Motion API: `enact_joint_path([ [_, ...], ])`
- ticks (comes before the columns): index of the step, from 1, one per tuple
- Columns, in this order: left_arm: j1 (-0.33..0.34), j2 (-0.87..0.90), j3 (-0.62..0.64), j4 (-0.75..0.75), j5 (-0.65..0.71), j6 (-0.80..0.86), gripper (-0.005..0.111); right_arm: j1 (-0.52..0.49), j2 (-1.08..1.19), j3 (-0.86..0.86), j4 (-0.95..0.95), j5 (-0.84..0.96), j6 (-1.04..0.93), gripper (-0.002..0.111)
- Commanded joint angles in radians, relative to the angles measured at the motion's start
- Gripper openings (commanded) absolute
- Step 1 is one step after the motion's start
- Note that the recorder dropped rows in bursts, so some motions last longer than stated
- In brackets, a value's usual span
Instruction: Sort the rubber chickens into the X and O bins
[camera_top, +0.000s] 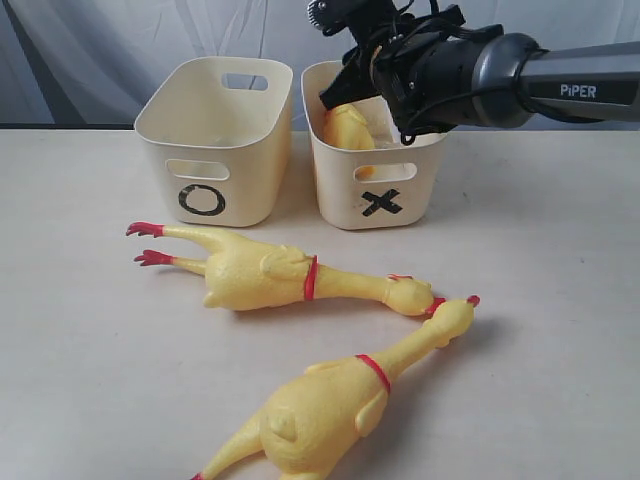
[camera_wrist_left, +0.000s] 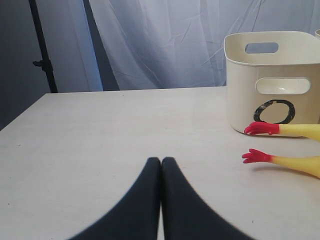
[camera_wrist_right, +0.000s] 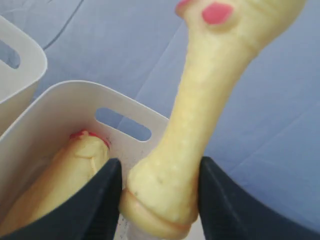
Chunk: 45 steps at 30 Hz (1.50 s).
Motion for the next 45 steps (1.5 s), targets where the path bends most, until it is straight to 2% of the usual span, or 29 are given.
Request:
enact_joint_path([
  [1,-0.006,-0.005,0.002,0.000,-0.006,-0.001,0.000,-0.003,0.003,-0.007,-0.014,0.016,-0.028,0.008],
  [6,-0.006,-0.005,0.002,0.000,-0.006,-0.001,0.000,-0.003,0.020,-0.007,-0.012,0.013,-0.028,0.046],
  [9,-0.006,-0.005,0.002,0.000,-0.006,-0.001,0.000,-0.003,0.020,-0.007,-0.012,0.015,-0.026,0.064],
  [12,-0.006,-0.005,0.002,0.000,-0.006,-0.001,0.000,-0.003,0.020,-0.007,-0.012,0.041,-0.026,0.068],
  [22,-0.006,-0.005,0.002,0.000,-0.006,-0.001,0.000,0.021,-0.033,-0.007,0.084,0.139,-0.028,0.068],
  [24,-0.006,-0.005,0.002,0.000,-0.006,-0.001,0.000,0.038,-0.062,-0.007,0.139,0.162,-0.030,0.067],
  [26,-0.006,-0.005,0.002,0.000,-0.006,-0.001,0.000,0.049,-0.095,-0.007,0.214,0.206,-0.060,0.058],
  [29,-0.006,-0.005,0.002,0.000,-0.006,-0.001,0.000,0.057,-0.146,-0.007,0.354,0.270,-0.132,0.031],
  [31,-0.006,-0.005,0.002,0.000,-0.006,-0.001,0.000,0.057,-0.178,-0.007,0.459,0.311,-0.211,0.004],
  [32,-0.006,-0.005,0.002,0.000,-0.006,-0.001,0.000,0.057,-0.186,-0.007,0.502,0.335,-0.239,0.000],
  [37,-0.006,-0.005,0.002,0.000,-0.006,-0.001,0.000,0.057,-0.270,0.011,0.565,0.424,-0.399,0.000],
  [45,-0.006,-0.005,0.002,0.000,-0.006,-0.001,0.000,0.057,-0.459,0.093,0.583,0.407,-0.401,0.000],
])
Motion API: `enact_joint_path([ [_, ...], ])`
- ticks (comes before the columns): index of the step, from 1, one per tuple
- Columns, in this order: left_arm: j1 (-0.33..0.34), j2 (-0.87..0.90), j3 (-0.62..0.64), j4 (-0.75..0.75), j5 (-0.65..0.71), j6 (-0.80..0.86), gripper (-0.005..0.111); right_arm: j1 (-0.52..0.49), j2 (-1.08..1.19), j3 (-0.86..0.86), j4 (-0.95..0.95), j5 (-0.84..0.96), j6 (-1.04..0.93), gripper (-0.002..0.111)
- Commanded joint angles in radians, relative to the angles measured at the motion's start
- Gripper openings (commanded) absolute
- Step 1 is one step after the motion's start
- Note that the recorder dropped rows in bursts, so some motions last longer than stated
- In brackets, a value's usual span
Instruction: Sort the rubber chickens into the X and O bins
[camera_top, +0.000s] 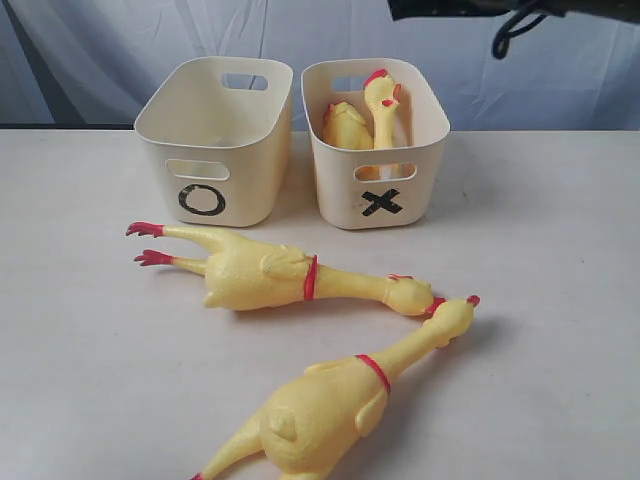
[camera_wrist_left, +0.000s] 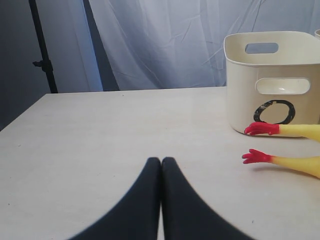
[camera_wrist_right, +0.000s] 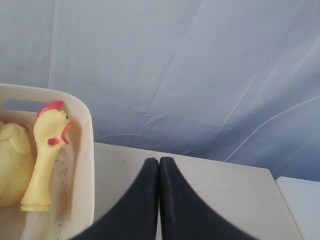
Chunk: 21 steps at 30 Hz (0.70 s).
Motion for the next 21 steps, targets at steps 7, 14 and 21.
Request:
enact_joint_path([
  [7,-0.006,-0.005,0.002,0.000,-0.006,-0.001,0.000,-0.001,-0.217,0.186,0.011,-0.027,-0.011,0.000],
  [14,-0.006,-0.005,0.002,0.000,-0.006,-0.001,0.000,-0.001,-0.366,0.333,0.014,-0.159,0.028,0.000],
  [21,-0.006,-0.005,0.002,0.000,-0.006,-0.001,0.000,-0.001,-0.562,0.583,0.015,-0.293,0.112,0.000],
])
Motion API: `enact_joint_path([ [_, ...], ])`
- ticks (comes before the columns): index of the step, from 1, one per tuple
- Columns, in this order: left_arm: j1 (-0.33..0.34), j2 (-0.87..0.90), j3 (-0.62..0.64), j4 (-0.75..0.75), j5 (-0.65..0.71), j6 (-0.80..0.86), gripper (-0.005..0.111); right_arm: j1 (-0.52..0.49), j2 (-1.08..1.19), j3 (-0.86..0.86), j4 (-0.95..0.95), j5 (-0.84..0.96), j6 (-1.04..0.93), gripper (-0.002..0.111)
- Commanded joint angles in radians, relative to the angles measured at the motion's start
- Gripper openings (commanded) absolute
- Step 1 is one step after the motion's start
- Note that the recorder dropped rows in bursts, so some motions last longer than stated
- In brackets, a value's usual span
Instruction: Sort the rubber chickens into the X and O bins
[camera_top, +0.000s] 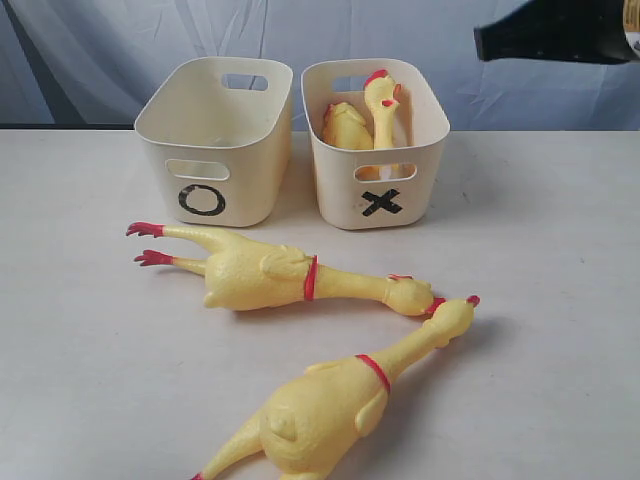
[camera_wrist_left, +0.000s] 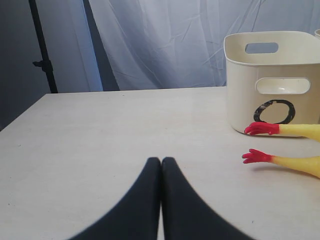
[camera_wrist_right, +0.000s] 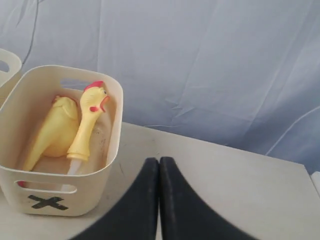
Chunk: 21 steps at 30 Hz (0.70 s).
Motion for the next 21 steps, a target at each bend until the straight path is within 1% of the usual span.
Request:
enact_joint_path([
  [1,-0.006,-0.005,0.002,0.000,-0.006,-0.001,0.000,-0.001,-0.108,0.101,0.002,-0.067,0.072,0.000],
  [4,-0.006,-0.005,0.002,0.000,-0.006,-0.001,0.000,-0.001,-0.220,0.179,0.066,-0.152,0.074,0.000],
  [10,-0.006,-0.005,0.002,0.000,-0.006,-0.001,0.000,-0.001,-0.364,0.274,0.141,-0.258,0.074,0.000],
  [21,-0.006,-0.005,0.002,0.000,-0.006,-0.001,0.000,-0.001,-0.447,0.416,0.143,-0.415,0.074,0.000],
])
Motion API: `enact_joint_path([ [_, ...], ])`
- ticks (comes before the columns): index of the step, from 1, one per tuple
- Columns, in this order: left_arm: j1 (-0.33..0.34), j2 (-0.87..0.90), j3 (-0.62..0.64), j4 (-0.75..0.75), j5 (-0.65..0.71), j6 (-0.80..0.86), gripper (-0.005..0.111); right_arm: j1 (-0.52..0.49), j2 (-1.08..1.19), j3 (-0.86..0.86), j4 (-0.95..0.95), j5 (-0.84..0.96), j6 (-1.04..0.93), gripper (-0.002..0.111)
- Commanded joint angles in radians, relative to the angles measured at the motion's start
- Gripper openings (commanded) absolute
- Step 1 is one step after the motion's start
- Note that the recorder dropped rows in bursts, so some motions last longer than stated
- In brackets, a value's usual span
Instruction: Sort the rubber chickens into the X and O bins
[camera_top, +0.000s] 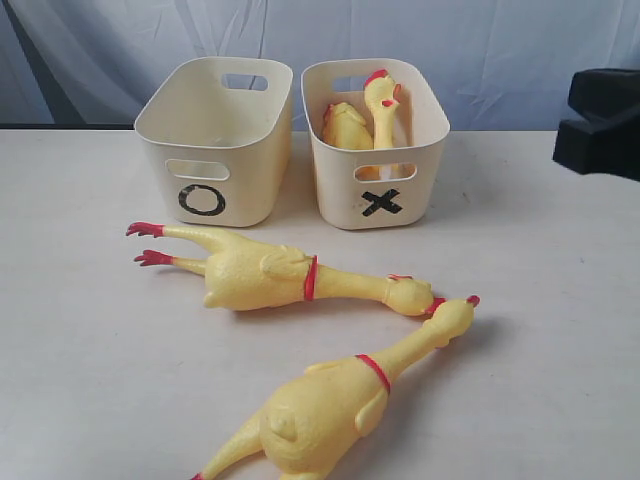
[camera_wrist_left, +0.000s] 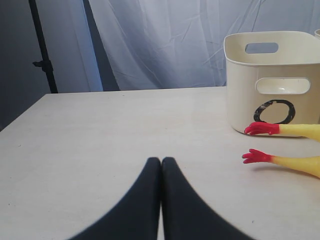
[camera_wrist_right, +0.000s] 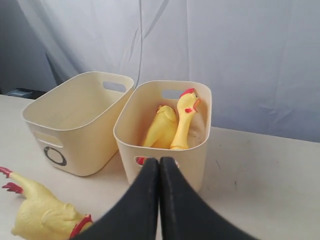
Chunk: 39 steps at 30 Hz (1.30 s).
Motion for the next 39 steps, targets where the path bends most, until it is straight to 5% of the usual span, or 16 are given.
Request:
enact_joint_path([
  [1,-0.006,-0.005,0.002,0.000,-0.006,-0.003,0.000,-0.001,-0.021,0.041,-0.003,-0.070,0.000,0.000],
  [8,-0.006,-0.005,0.002,-0.076,-0.027,-0.005,0.000,-0.001,-0.023,0.086,0.011,-0.113,0.000,0.000],
  [17,-0.006,-0.005,0.002,-0.195,-0.212,-0.007,0.000,-0.001,-0.101,0.102,0.007,-0.138,0.000,0.000],
  [24,-0.006,-0.005,0.002,-0.537,-0.372,-0.143,0.000,-0.001,-0.185,0.102,0.005,-0.128,0.000,0.000],
  [39,-0.006,-0.005,0.002,-0.550,-0.409,-0.259,0.000,-0.001,-0.359,0.118,0.024,0.104,-0.002,0.000],
])
